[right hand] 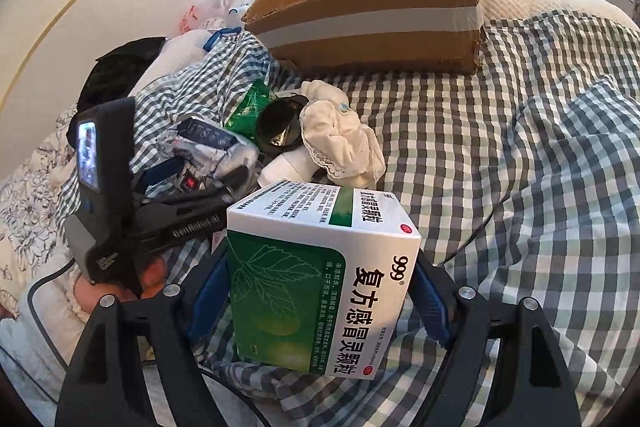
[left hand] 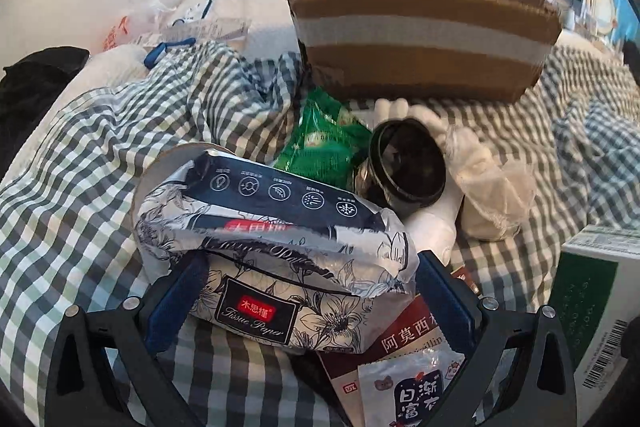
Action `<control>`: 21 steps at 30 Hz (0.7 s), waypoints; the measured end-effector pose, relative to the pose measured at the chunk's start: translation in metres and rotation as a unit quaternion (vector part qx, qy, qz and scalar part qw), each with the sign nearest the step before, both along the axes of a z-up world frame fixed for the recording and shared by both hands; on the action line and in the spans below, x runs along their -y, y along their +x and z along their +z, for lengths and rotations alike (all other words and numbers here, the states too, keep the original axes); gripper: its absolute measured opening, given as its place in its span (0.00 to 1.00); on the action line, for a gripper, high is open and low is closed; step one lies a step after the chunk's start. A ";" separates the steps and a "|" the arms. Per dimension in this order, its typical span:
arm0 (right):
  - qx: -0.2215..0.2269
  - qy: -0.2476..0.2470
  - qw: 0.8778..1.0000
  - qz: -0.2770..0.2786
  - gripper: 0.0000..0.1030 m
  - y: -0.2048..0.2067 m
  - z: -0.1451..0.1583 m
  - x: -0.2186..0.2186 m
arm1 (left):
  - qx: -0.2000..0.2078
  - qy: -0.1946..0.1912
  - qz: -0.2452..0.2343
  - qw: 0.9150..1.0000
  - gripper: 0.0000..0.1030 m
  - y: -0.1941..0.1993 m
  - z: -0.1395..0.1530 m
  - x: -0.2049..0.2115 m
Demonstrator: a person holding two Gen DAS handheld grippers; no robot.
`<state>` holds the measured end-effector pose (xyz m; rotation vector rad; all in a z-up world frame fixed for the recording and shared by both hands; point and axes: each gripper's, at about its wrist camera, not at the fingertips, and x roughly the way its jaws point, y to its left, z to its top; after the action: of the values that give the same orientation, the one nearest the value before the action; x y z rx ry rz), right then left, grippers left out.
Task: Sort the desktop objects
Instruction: 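Grasp the floral tissue pack with the left tool while the right tool holds the medicine box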
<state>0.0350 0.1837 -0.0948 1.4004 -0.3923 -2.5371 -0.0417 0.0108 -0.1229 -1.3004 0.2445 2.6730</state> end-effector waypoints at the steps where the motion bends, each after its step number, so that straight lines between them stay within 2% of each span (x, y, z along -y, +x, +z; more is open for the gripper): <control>1: 0.000 0.002 1.000 0.000 0.78 0.001 0.001 0.001 | -0.003 0.007 0.001 1.000 0.86 0.001 0.002 0.003; 2: -0.001 0.004 1.000 0.001 0.78 0.001 0.001 0.002 | -0.003 0.014 0.001 1.000 0.75 0.000 0.005 0.005; 4: -0.003 0.008 1.000 0.002 0.78 0.003 0.002 0.005 | 0.000 0.040 -0.009 0.999 0.63 0.003 0.009 0.009; 6: -0.006 0.013 1.000 0.003 0.78 0.006 0.005 0.008 | -0.001 0.048 -0.020 0.999 0.39 0.007 0.011 0.008; 9: -0.012 0.020 1.000 0.003 0.78 0.009 0.009 0.011 | 0.001 0.048 -0.029 0.998 0.26 0.011 0.012 0.006; 10: -0.014 0.021 1.000 0.003 0.78 0.010 0.010 0.012 | 0.002 0.053 -0.029 0.998 0.25 0.011 0.012 0.007; 11: -0.016 0.023 1.000 0.003 0.78 0.011 0.011 0.013 | 0.000 0.059 -0.029 0.998 0.18 0.014 0.014 0.008; 14: -0.021 0.025 0.999 0.002 0.78 0.013 0.014 0.015 | -0.016 0.075 -0.030 0.997 0.15 0.021 0.025 0.013; 19: -0.030 0.030 0.999 0.004 0.78 0.017 0.019 0.019 | -0.050 0.114 -0.039 0.991 0.15 0.034 0.049 0.020; 21: -0.033 0.032 0.999 0.004 0.78 0.017 0.020 0.019 | -0.061 0.118 -0.042 0.990 0.15 0.038 0.057 0.020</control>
<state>0.0524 0.1649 -0.0748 1.3323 -0.2971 -2.6034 -0.0036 -0.0091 -0.0658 -1.0368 -0.0049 2.6167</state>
